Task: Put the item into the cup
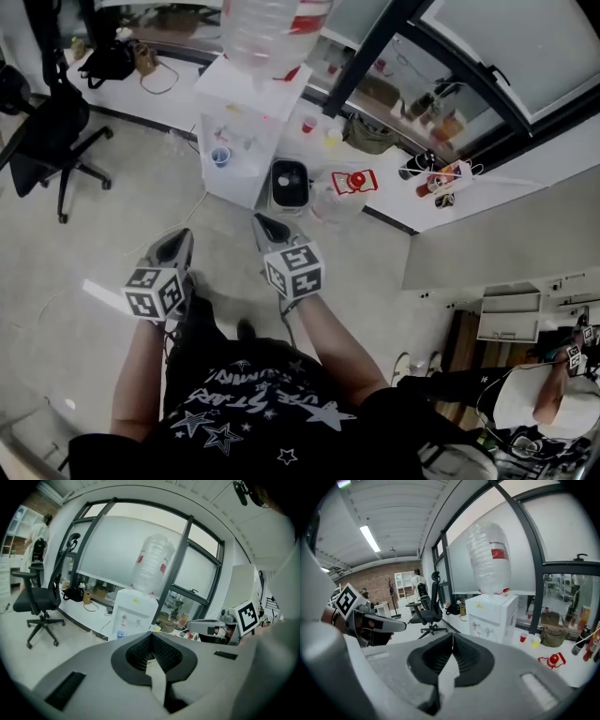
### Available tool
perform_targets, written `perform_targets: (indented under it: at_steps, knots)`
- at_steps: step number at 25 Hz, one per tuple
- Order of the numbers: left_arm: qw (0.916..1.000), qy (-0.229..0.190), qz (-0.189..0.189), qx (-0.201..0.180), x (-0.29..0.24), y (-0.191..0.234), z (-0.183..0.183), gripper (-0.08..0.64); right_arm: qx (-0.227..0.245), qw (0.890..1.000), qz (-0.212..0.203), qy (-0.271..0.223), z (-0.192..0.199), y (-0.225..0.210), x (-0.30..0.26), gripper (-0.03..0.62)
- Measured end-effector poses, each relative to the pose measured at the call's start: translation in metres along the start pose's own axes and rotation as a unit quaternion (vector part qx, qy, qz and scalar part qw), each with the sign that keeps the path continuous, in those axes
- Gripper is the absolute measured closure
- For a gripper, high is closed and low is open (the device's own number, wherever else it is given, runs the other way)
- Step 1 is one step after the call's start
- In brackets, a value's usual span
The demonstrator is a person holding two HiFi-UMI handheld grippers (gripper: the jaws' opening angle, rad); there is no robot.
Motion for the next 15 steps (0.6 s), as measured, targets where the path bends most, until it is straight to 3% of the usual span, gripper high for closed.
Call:
perform_targets:
  at_steps: [15]
  knots:
    - [0.9984,-0.044,-0.030,-0.017,0.066,-0.058,0.007,0.555,0.015,0.999,-0.035,-0.017,0.003,0.024,0.071,0.590]
Point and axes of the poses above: the fingertips, and each gripper's own axes: x backward along the fingers, y to its left, z out of its underside, the point moved 3 cm from there along x, backward along the fingers, and after that the axes turned 12 degrees about -y, right-handed, at the moved point
